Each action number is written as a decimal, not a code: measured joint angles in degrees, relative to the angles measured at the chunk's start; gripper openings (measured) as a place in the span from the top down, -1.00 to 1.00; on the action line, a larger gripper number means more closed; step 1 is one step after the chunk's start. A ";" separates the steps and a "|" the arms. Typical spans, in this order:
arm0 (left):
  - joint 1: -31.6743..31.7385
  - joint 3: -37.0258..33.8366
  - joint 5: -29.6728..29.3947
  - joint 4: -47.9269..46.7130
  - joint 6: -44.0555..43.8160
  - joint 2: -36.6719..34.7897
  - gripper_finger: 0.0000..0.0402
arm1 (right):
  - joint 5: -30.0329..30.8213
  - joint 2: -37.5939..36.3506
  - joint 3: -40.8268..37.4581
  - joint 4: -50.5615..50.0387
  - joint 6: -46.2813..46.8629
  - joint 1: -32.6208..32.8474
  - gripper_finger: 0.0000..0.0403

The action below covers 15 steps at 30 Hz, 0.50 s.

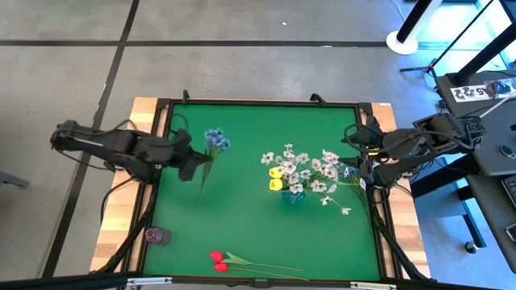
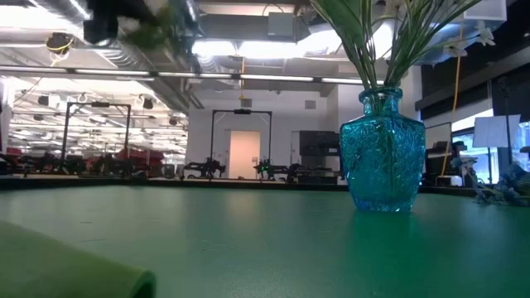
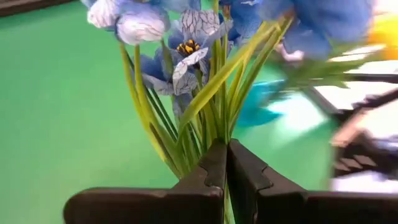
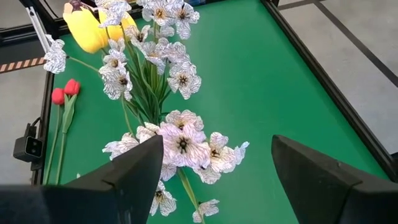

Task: Sort flowers into vase by color
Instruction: Put the left blue flowers into the violet vase

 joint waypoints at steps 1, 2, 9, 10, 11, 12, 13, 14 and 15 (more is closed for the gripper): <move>-0.95 0.07 0.04 1.24 0.99 -0.90 1.00 | 0.00 -0.02 0.00 0.04 0.03 0.00 -0.48; -1.66 0.08 -0.02 1.73 1.90 -1.64 1.00 | 0.00 -0.09 0.00 0.05 0.10 0.00 -0.48; -3.80 -0.03 2.15 4.10 8.93 -1.99 1.00 | -0.14 -0.15 0.00 0.20 0.07 0.00 -0.48; -3.85 -0.03 3.75 6.86 9.41 -2.05 1.00 | -0.79 -0.15 0.00 0.22 0.11 0.00 -0.48; -3.92 0.00 5.93 9.92 10.63 -2.09 1.00 | -1.71 -0.13 0.00 0.24 0.09 0.00 -0.48; -4.19 0.02 8.07 12.81 12.00 -2.09 1.00 | -3.02 -0.11 0.00 0.27 0.18 0.00 -0.48; -4.67 0.02 10.12 15.51 12.90 -2.09 1.00 | -4.25 -0.10 0.00 0.36 0.66 0.00 -0.48; -5.29 0.02 12.25 18.45 13.14 -2.29 1.00 | -5.56 -0.08 0.00 0.47 1.85 0.00 -0.48; -5.93 0.02 14.64 21.07 13.22 -2.52 1.00 | -6.68 -0.11 0.00 0.45 3.38 0.00 -0.48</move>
